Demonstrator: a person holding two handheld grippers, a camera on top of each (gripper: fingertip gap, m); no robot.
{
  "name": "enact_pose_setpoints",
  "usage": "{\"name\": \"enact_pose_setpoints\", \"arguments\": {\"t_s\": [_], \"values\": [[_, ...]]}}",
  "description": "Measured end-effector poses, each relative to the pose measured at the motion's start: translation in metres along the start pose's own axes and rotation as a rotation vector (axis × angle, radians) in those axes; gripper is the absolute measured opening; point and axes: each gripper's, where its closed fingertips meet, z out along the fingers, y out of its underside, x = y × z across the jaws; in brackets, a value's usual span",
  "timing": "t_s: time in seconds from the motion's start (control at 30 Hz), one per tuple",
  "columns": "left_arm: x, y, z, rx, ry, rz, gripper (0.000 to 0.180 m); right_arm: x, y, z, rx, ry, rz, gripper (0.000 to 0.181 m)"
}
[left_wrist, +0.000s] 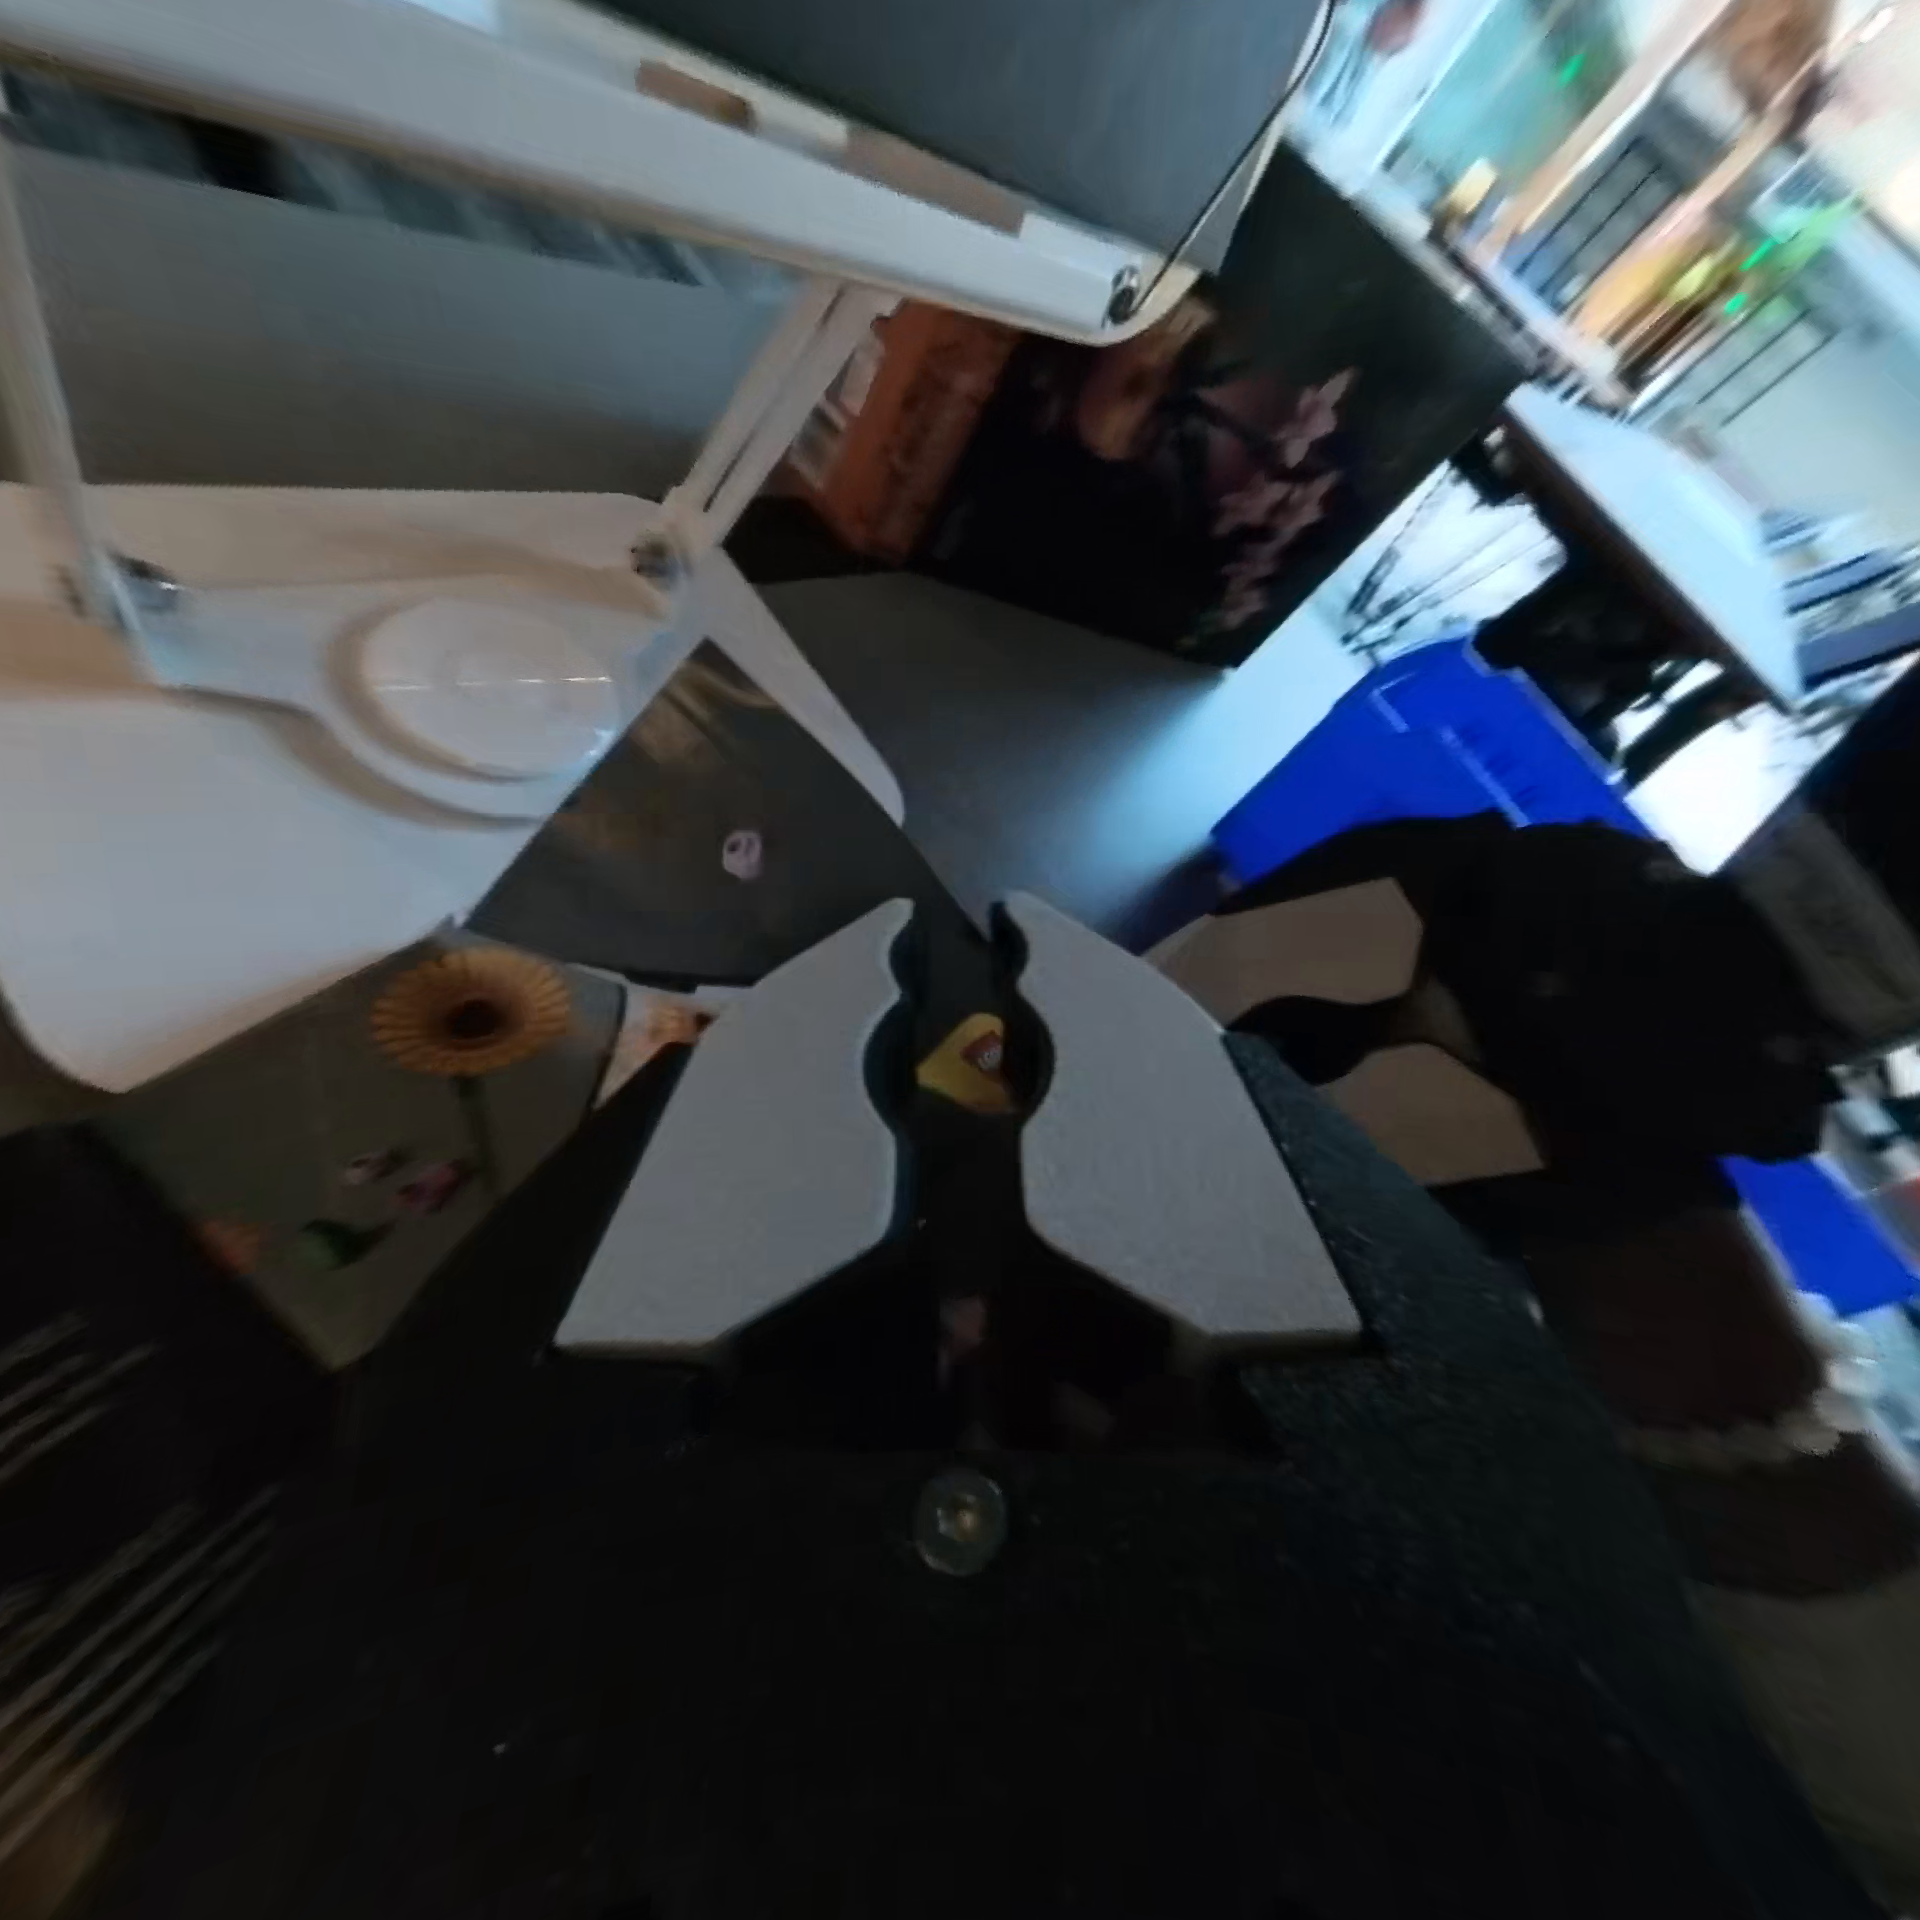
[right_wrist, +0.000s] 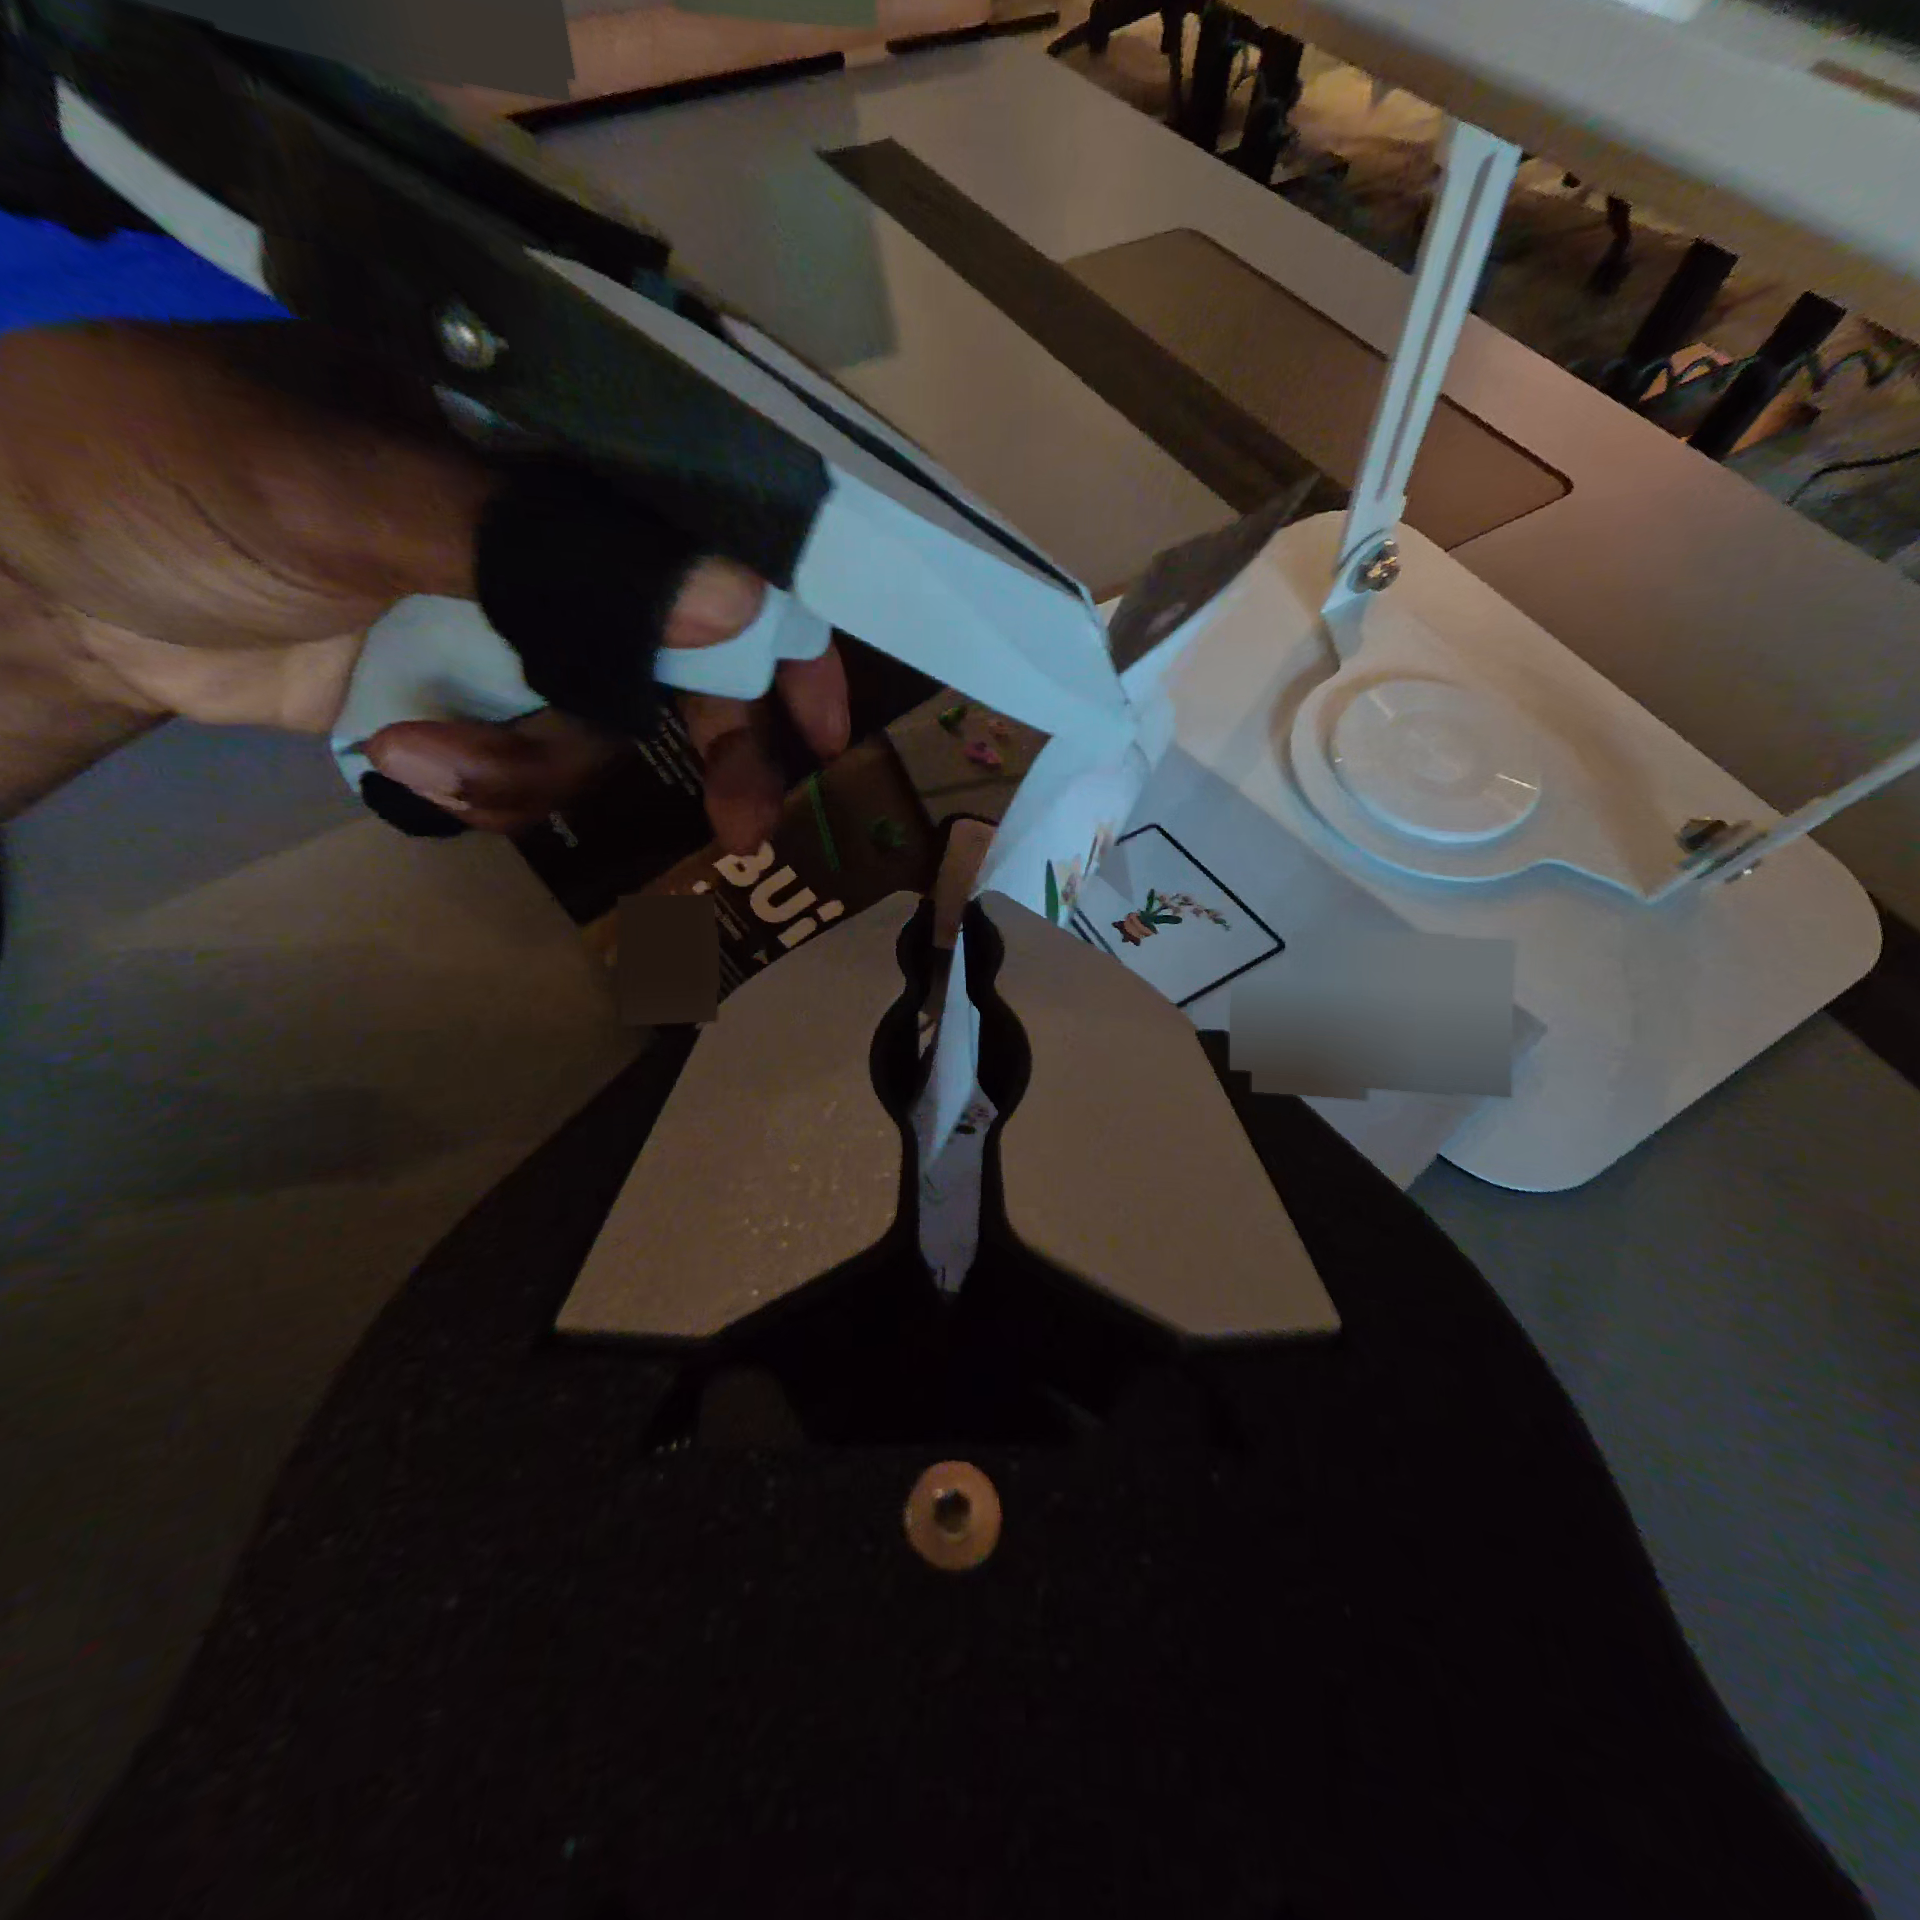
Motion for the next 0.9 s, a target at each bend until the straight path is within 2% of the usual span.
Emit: {"name": "enact_pose_setpoints", "arguments": {"t_s": [0.13,0.33,0.43,0.57,0.67,0.77,0.83,0.9], "values": [[-0.003,0.007,-0.002,-0.052,-0.022,0.045,0.0,-0.005,0.0,0.005,-0.007,-0.005,-0.019,0.004],[-0.012,0.007,-0.021,-0.134,-0.033,0.117,0.0,-0.008,-0.009,0.001,0.075,-0.069,0.037,0.033],[-0.015,0.009,-0.035,-0.197,-0.042,0.167,0.0,0.001,-0.009,-0.007,0.104,-0.076,0.105,0.04],[-0.02,0.013,-0.042,-0.254,-0.087,0.223,0.0,0.001,0.001,-0.009,0.079,-0.144,0.177,0.058],[-0.017,0.015,-0.042,-0.258,-0.052,0.21,0.0,-0.008,-0.017,-0.014,0.191,-0.219,0.209,0.064],[-0.024,0.017,-0.045,-0.282,-0.086,0.222,0.0,-0.014,-0.025,-0.018,0.237,-0.271,0.204,0.067],[-0.026,0.014,-0.052,-0.281,-0.086,0.222,0.0,-0.003,-0.023,-0.019,0.252,-0.224,0.224,0.061],[-0.029,0.01,-0.059,-0.271,-0.101,0.222,0.0,0.012,-0.009,-0.015,0.19,-0.153,0.249,0.053]]}}
